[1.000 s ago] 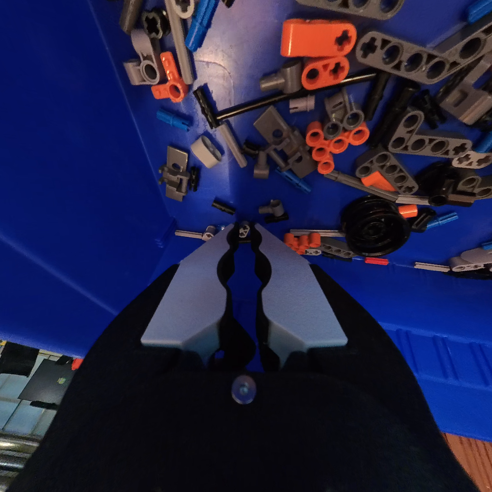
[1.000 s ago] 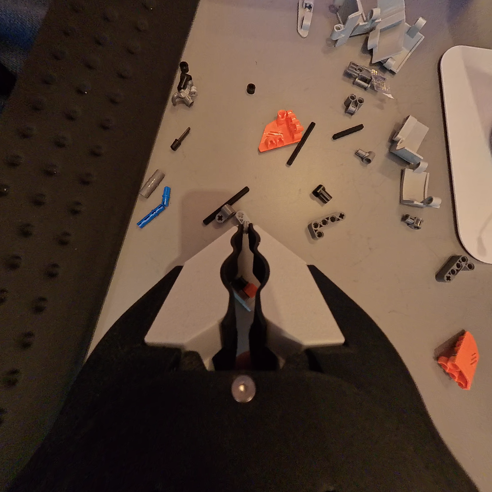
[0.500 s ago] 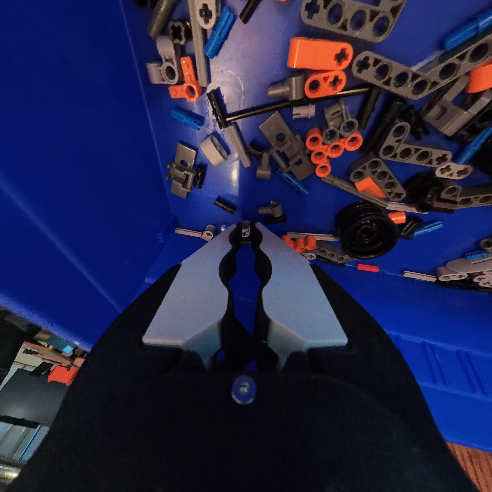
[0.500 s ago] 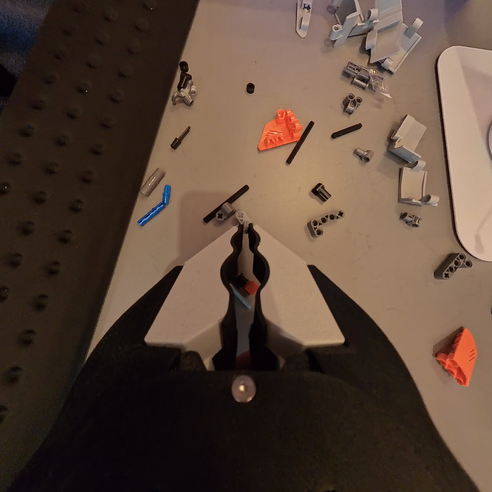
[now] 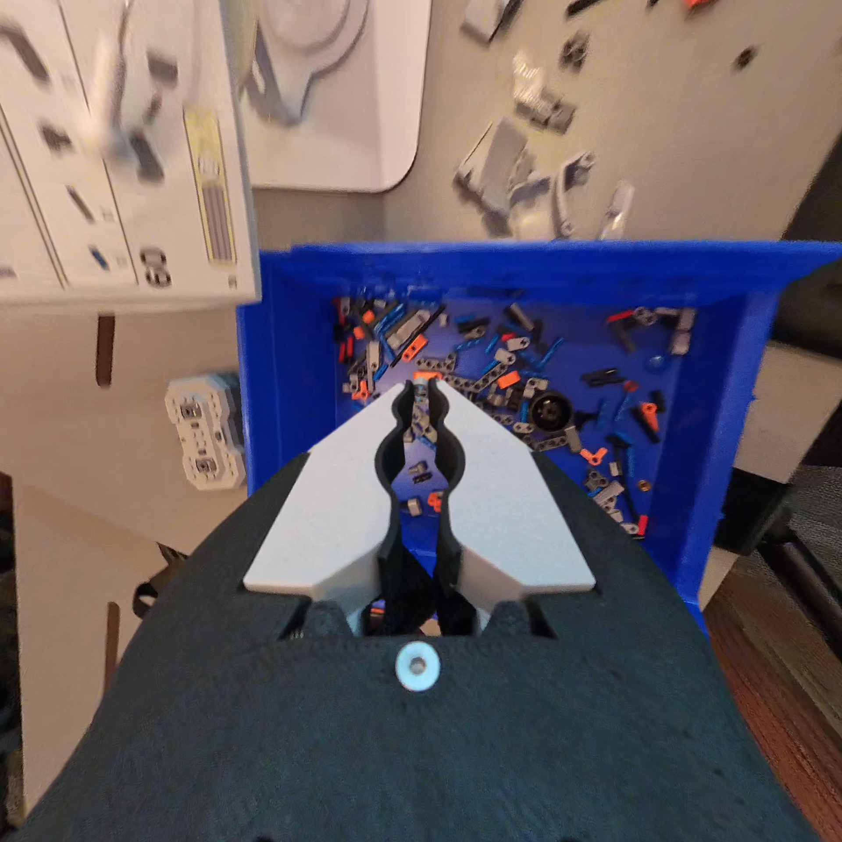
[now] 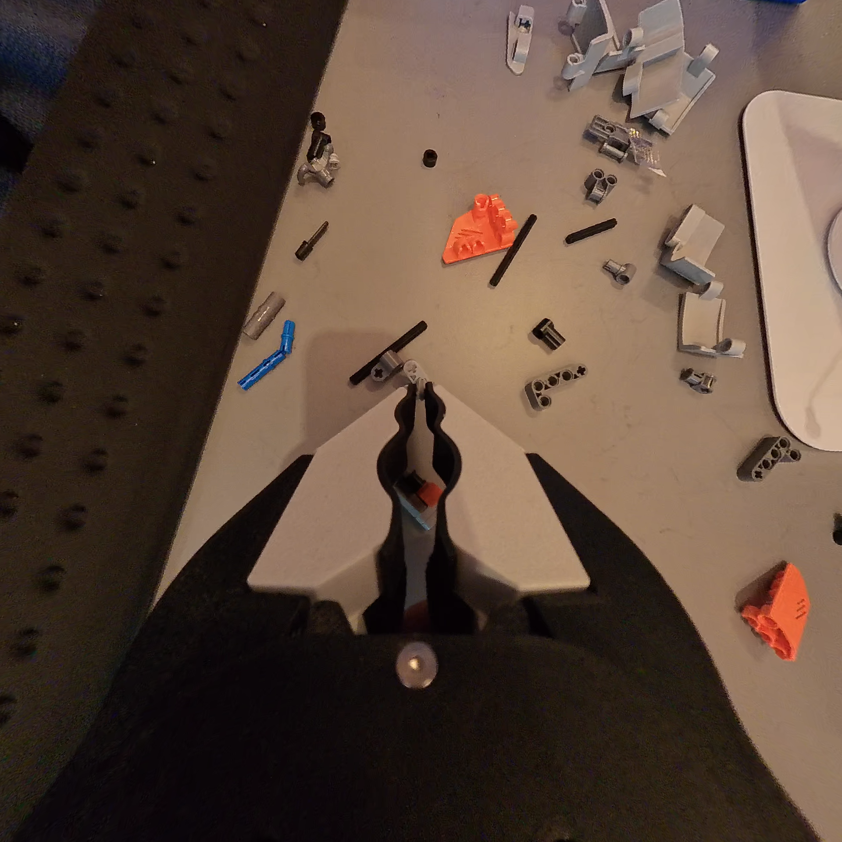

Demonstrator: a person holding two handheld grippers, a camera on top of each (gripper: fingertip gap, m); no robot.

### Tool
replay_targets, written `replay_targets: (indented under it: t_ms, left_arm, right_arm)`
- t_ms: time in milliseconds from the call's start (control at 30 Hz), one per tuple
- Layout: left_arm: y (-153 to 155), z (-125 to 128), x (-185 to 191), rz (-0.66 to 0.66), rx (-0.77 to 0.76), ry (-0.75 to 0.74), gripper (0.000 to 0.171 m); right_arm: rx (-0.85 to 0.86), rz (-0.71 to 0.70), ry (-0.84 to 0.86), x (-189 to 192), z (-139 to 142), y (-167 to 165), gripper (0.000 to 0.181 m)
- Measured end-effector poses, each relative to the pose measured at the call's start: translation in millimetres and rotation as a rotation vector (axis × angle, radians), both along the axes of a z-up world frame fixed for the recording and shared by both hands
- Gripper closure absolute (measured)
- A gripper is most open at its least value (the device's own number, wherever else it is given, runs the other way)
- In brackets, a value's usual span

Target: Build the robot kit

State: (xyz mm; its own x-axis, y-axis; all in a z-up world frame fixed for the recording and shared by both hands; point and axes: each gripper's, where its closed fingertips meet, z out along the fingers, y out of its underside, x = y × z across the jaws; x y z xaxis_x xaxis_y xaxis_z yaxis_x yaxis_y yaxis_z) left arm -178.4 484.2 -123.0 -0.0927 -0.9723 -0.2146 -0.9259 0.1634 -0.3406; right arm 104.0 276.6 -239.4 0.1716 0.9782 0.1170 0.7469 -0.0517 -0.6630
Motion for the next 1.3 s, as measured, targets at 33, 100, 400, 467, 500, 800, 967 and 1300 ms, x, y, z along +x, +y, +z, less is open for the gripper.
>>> replay_targets:
  t_ms: [33,100,400,467,500,800,967,1300]
  left_arm:
    - [-9,7,7,-0.028,0.004,-0.011,0.166]
    - [-29,21,27,-0.095,0.007,-0.053,0.166]
    - [-124,-4,123,-0.413,-0.023,0.046,0.166]
    - [-134,-32,136,-0.467,-0.021,0.139,0.166]
    - [-140,-46,140,-0.486,-0.05,0.19,0.166]
    - [-147,-118,156,-0.575,-0.094,0.384,0.157]
    - [-136,-99,158,-0.5,-0.096,0.295,0.134]
    - [-60,0,32,-0.056,-0.011,0.184,0.156]
  right_arm:
    - [0.001,0.0,-0.001,0,0,0,0.18]
    - [0.003,0.002,0.0,0,1,-1,0.18]
    - [0.005,0.004,-0.003,-1,0,-2,0.18]
    - [0.004,0.006,-0.005,-1,-1,-2,0.18]
    - [0.003,0.006,-0.004,-1,-1,-3,0.18]
    - [-0.006,0.011,-0.003,-2,-4,-3,0.18]
    - [-0.009,0.011,0.003,-2,-4,-3,0.18]
    - [-0.026,0.008,0.026,-3,-4,-2,0.18]
